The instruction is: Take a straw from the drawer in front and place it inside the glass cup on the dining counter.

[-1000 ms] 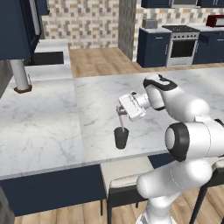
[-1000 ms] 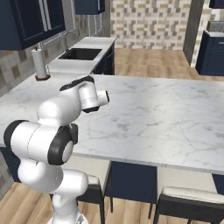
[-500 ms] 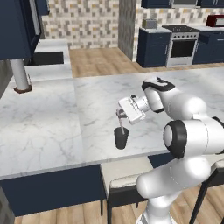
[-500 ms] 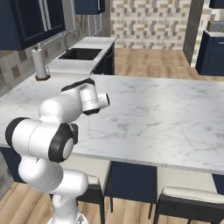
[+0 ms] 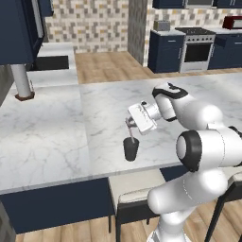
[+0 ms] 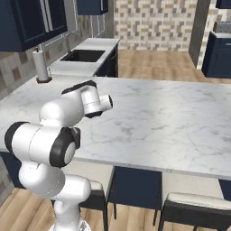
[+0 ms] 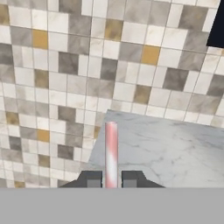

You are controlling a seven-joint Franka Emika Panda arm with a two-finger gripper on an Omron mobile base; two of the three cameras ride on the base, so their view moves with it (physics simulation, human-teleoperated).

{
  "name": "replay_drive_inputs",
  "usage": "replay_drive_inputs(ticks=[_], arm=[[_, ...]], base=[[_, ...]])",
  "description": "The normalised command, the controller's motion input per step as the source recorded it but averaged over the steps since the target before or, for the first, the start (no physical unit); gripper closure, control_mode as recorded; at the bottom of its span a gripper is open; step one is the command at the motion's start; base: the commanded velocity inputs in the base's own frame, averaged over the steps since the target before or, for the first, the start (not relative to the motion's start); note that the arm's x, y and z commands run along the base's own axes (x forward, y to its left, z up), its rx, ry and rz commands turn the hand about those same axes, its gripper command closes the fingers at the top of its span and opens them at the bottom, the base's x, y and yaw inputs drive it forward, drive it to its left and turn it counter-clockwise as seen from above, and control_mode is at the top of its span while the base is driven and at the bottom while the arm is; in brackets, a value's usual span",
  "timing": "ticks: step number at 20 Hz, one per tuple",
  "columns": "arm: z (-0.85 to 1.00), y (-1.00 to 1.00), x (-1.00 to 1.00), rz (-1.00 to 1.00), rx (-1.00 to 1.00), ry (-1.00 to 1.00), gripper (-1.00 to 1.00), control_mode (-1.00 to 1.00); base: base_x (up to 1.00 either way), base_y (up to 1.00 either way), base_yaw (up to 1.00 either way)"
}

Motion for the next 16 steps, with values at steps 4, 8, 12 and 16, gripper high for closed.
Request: replay_drive_inputs(ticks=[4, 8, 12, 16], arm=[[-0.07, 0.00, 0.07, 0.00, 0.00, -0.03, 1.00, -1.00], [-0.12, 0.00, 0.02, 0.00, 0.00, 0.00, 1.00, -1.00], [-0.12, 0.03, 0.02, 0.00, 0.00, 0.00, 1.00, -1.00], [-0.11, 0.06, 0.04, 0.00, 0.00, 0.00, 1.00, -1.00]], base=[[0.00, 0.00, 0.00], [0.00, 0.00, 0.00], [0.00, 0.00, 0.00], [0.00, 0.00, 0.00]])
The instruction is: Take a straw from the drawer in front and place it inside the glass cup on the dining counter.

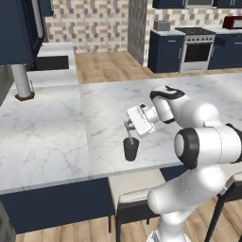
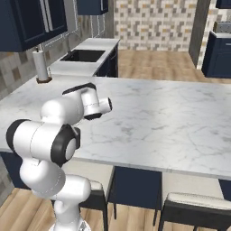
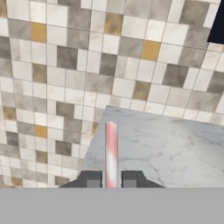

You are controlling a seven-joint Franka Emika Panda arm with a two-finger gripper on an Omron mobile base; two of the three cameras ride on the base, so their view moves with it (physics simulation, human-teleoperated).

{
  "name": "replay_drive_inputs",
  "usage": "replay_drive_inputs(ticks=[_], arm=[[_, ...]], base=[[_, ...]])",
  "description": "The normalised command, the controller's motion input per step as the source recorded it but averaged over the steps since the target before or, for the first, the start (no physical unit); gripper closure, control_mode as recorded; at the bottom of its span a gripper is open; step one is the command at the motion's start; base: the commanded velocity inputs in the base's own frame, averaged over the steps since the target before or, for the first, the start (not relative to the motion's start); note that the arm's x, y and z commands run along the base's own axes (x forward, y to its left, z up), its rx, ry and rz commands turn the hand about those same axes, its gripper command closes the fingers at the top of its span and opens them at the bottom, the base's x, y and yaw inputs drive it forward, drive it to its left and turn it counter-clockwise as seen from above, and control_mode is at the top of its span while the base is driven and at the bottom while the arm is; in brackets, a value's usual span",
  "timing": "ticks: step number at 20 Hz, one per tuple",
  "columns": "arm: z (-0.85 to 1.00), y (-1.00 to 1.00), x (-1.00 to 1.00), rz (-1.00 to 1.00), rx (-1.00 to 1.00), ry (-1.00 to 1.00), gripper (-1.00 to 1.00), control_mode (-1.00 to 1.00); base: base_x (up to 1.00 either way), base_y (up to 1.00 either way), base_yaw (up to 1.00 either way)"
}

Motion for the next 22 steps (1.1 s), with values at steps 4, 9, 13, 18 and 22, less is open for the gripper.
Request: replay_drive_inputs(ticks=[4, 9, 13, 18, 22], arm=[[-0.09, 0.06, 0.02, 0.00, 0.00, 0.00, 1.00, -1.00], [-0.10, 0.11, 0.10, 0.00, 0.00, 0.00, 1.00, -1.00], [-0.13, 0.07, 0.08, 0.00, 0.00, 0.00, 1.00, -1.00], [-0.10, 0.01, 0.06, 0.00, 0.00, 0.00, 1.00, -1.00], [0.00, 0.00, -0.06, 0.00, 0.00, -0.01, 1.00, -1.00]], base=[[0.00, 0.00, 0.00], [0.00, 0.00, 0.00], [0.00, 0.00, 0.00], [0.00, 0.00, 0.00], [0.00, 0.00, 0.00]])
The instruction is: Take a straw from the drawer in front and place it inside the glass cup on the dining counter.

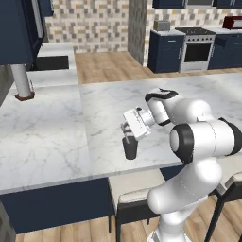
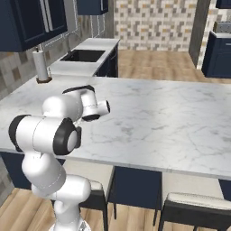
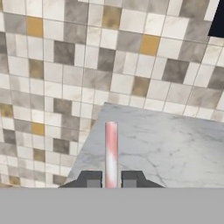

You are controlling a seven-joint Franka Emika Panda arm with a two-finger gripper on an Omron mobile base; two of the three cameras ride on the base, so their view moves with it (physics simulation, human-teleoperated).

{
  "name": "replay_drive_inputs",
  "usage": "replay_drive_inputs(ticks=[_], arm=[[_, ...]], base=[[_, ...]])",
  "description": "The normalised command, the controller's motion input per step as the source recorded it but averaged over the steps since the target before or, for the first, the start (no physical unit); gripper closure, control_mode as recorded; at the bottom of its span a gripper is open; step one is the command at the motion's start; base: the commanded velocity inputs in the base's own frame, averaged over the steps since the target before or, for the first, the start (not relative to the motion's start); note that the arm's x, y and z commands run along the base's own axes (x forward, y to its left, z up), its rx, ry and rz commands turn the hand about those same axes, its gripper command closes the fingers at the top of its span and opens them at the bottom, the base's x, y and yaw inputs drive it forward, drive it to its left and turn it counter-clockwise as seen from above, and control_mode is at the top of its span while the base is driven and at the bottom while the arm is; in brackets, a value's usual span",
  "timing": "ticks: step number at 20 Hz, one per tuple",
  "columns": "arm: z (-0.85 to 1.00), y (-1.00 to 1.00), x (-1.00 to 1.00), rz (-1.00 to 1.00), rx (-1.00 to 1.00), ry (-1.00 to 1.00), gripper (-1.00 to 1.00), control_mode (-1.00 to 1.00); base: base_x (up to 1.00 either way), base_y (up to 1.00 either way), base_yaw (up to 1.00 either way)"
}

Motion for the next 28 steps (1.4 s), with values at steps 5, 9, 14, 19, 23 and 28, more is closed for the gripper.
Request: replay_drive_inputs(ticks=[5, 9, 14, 19, 23, 28], arm=[[0.00, 0.00, -0.30, 0.00, 0.00, -0.02, 1.00, -1.00], [0.00, 0.00, -0.10, 0.00, 0.00, 0.00, 1.00, -1.00], [0.00, 0.00, 0.00, 0.00, -0.01, 0.00, -1.00, -1.00], [0.00, -0.04, 0.00, 0.00, 0.00, 0.00, -1.00, -1.00], [0.15, -0.21, -0.04, 0.00, -0.02, -0.01, -1.00, -1.00], [0.56, -0.28, -0.23, -0.03, -0.06, -0.01, -1.00, -1.00]], base=[[0.00, 0.00, 0.00], [0.00, 0.00, 0.00], [0.00, 0.00, 0.00], [0.00, 0.00, 0.00], [0.00, 0.00, 0.00], [0.00, 0.00, 0.00]])
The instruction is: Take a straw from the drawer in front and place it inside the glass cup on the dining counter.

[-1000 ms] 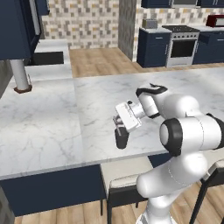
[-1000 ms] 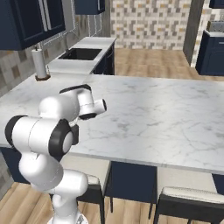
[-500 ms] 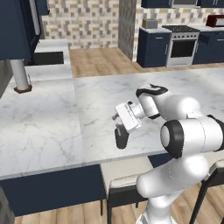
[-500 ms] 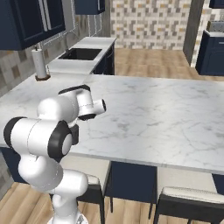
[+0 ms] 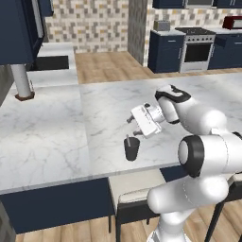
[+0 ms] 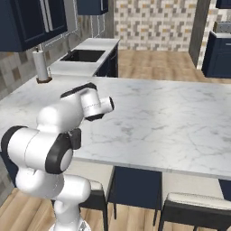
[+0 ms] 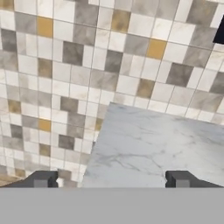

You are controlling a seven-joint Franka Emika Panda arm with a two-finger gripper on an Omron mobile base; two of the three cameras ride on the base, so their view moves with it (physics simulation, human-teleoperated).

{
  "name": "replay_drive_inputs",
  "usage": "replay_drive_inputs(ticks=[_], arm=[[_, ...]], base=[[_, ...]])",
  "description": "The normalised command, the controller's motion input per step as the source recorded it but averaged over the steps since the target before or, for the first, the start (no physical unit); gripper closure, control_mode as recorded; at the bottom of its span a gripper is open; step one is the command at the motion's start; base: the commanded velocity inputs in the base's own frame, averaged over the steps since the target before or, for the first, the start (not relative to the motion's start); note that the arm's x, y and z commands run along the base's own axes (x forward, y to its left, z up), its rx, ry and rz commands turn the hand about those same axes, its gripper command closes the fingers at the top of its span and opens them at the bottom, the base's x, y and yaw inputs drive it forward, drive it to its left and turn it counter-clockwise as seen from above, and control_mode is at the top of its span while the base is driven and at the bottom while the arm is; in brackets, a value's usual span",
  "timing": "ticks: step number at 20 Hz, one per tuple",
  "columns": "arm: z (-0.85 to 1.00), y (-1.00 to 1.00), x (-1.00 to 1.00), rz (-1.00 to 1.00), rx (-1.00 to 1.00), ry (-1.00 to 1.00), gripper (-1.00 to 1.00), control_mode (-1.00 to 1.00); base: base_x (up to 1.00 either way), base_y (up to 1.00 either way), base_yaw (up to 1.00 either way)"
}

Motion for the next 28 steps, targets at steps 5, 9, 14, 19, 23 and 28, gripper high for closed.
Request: replay_drive_inputs(ticks=[5, 9, 14, 19, 23, 28], arm=[[0.61, -0.34, -0.50, -0.03, -0.11, 0.00, -1.00, -1.00], [0.43, -0.38, -0.85, -0.03, -0.13, -0.02, -1.00, -1.00], [0.31, -0.39, -0.97, -0.03, -0.16, -0.06, -1.00, -1.00], [0.09, -0.32, -1.00, -0.03, -0.18, -0.06, -1.00, -1.00], [0.00, -0.19, -0.91, -0.02, -0.19, -0.03, -1.00, -1.00], [0.00, -0.09, -0.56, -0.05, -0.19, 0.00, -1.00, -1.00]], base=[[0.00, 0.00, 0.00], [0.00, 0.00, 0.00], [0.00, 0.00, 0.00], [0.00, 0.00, 0.00], [0.00, 0.00, 0.00], [0.00, 0.00, 0.00]])
